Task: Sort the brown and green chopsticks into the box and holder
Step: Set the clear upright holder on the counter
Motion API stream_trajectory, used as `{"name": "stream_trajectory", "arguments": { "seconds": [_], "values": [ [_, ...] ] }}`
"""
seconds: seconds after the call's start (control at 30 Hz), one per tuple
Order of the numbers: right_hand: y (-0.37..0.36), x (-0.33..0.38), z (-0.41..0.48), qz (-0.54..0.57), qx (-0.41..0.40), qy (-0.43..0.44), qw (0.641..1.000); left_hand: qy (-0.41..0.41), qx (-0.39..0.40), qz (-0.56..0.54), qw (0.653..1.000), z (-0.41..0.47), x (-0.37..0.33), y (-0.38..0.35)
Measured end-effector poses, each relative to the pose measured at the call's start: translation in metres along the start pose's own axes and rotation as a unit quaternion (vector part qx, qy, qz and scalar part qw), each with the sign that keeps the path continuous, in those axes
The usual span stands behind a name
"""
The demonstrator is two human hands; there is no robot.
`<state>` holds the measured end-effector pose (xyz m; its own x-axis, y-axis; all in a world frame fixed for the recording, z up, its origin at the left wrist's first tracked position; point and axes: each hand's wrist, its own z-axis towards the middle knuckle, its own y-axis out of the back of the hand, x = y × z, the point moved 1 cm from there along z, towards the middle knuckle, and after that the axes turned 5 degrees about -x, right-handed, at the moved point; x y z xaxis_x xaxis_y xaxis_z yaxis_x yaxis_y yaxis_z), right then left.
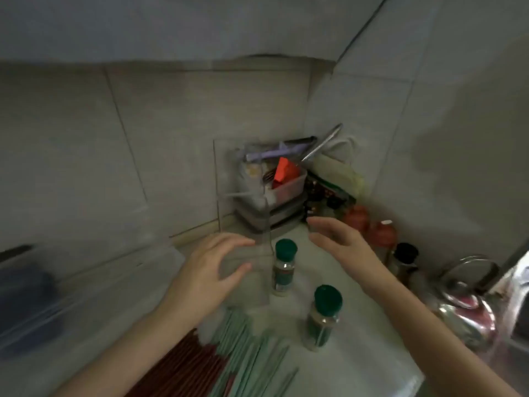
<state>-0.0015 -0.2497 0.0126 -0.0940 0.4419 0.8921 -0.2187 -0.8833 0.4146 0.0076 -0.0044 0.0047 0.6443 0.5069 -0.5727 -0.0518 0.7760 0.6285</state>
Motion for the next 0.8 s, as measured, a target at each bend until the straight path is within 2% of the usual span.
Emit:
{"name": "stream_trajectory", "arguments": {
  "seconds": [0.13,0.27,0.37,0.43,0.53,0.63,0.7,0.8],
  "values": [
    [0.002,-0.007,-0.01,0.014,-0.045,0.064,0.997,-0.019,-0.032,0.046,0.998,-0.024,0.016,-0.002],
    [0.004,0.005,-0.054,0.03,-0.09,0.187,0.978,-0.03,-0.043,0.094,0.994,-0.057,0.028,-0.007],
    [0.0,0.011,-0.094,-0.056,-0.085,0.271,0.957,0.015,-0.058,0.091,0.994,-0.087,0.03,-0.005],
    [-0.01,0.007,-0.114,-0.12,-0.065,0.299,0.944,0.045,-0.042,0.091,0.994,-0.106,0.027,-0.004],
    [-0.018,-0.002,-0.128,-0.112,-0.066,0.283,0.95,0.067,-0.03,0.108,0.991,-0.126,0.027,0.0],
    [-0.011,-0.02,-0.134,-0.075,-0.128,0.235,0.961,0.088,-0.037,0.103,0.99,-0.139,0.027,0.004],
    [-0.004,-0.035,-0.137,-0.05,-0.162,0.182,0.969,0.093,-0.035,0.098,0.99,-0.143,0.027,0.002],
    [0.0,-0.065,-0.123,-0.008,-0.155,0.062,0.986,0.104,-0.031,0.083,0.991,-0.136,0.022,-0.004]
  ]
}}
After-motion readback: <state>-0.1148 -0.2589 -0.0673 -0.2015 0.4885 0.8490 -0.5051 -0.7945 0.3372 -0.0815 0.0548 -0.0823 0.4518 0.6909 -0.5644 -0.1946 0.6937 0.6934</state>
